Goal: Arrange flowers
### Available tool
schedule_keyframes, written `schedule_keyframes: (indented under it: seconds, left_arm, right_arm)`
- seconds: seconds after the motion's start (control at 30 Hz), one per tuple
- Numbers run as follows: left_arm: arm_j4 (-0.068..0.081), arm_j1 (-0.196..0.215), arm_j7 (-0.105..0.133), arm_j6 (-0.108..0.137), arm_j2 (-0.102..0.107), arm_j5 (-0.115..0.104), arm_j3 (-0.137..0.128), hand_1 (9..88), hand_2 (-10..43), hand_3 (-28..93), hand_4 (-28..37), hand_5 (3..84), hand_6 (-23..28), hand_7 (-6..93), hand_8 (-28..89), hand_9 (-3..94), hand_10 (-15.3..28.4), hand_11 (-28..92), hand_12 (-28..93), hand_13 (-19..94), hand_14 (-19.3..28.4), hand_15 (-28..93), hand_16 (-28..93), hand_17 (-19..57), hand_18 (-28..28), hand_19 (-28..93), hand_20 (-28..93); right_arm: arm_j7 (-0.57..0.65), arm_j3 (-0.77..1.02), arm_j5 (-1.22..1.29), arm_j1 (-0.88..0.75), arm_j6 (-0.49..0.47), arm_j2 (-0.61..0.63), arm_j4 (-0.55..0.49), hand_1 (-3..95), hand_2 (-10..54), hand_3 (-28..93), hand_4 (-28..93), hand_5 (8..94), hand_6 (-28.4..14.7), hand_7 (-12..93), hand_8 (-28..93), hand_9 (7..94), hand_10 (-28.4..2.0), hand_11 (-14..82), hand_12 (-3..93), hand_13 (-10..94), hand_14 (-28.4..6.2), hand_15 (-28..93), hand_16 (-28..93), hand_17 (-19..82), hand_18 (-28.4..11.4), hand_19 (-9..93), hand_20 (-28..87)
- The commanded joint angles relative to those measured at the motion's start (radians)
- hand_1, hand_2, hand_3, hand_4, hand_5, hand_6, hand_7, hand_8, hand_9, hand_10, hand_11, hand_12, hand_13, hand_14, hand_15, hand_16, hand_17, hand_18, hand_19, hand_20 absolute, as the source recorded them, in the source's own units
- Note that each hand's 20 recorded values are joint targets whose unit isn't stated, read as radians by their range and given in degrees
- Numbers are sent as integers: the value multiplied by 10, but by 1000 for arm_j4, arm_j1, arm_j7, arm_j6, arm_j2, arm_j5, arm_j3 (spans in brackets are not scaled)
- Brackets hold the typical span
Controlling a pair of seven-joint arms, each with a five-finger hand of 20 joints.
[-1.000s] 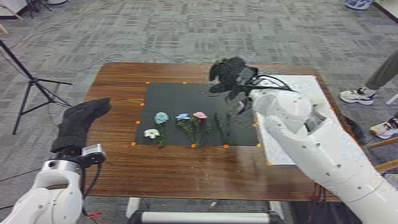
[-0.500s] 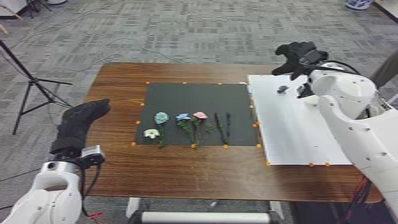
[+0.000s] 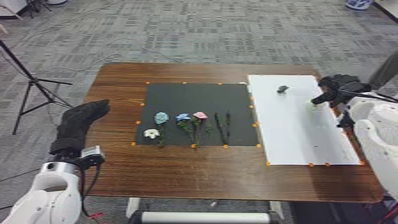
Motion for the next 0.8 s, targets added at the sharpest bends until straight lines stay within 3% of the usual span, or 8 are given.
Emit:
schedule_keyframes:
  seconds: [0.03, 0.23, 0.47, 0.53, 0.8]
  left_arm:
    - [-7, 0, 0, -14, -4, 5, 5, 271, 38, 683, -240, 562, -16, 173, -95, 520, 141, 200, 97, 380, 166, 177, -26, 45, 97, 52, 151]
    - [-8, 0, 2, -9, -12, 5, 10, 271, 38, 684, -240, 562, -16, 173, -95, 520, 141, 200, 97, 380, 166, 177, -26, 45, 97, 52, 151]
    - [-7, 1, 2, -8, -15, 2, 8, 271, 38, 683, -241, 562, -16, 172, -95, 520, 141, 200, 98, 381, 165, 178, -25, 44, 97, 51, 151]
    - [-7, -1, 0, -8, -16, 2, 9, 271, 39, 682, -241, 562, -15, 172, -95, 520, 141, 200, 98, 381, 165, 178, -26, 44, 97, 51, 151]
    - [-11, 11, 3, -9, -19, 0, 2, 271, 40, 680, -240, 561, -13, 170, -94, 519, 140, 200, 98, 381, 166, 178, -26, 43, 98, 52, 151]
  right_arm:
    - [-10, -20, -31, 7, 24, -23, 42, 243, -95, 758, -257, 401, -40, 187, -104, 461, -132, 111, 186, 575, -152, 565, 283, 267, -248, 743, 564]
    - [0, -47, -41, 14, 163, -43, 114, 276, -95, 762, -264, 439, -33, 206, -108, 509, -127, 131, 181, 608, -142, 576, 286, 285, -240, 754, 564]
    - [23, -97, -50, 14, 390, -39, 178, 437, -95, 734, -276, 597, 17, 269, -130, 686, -111, 179, 164, 697, -109, 571, 306, 335, -223, 779, 558]
    - [27, -98, -51, 11, 380, -38, 175, 511, -95, 676, -277, 635, 18, 296, -53, 729, -106, 175, 177, 713, -101, 568, 318, 351, -219, 787, 559]
    - [19, -95, -47, 2, 377, -44, 180, 570, -95, 628, -252, 682, 25, 304, -51, 803, -96, 91, 263, 730, -97, 566, 330, 360, -217, 788, 565]
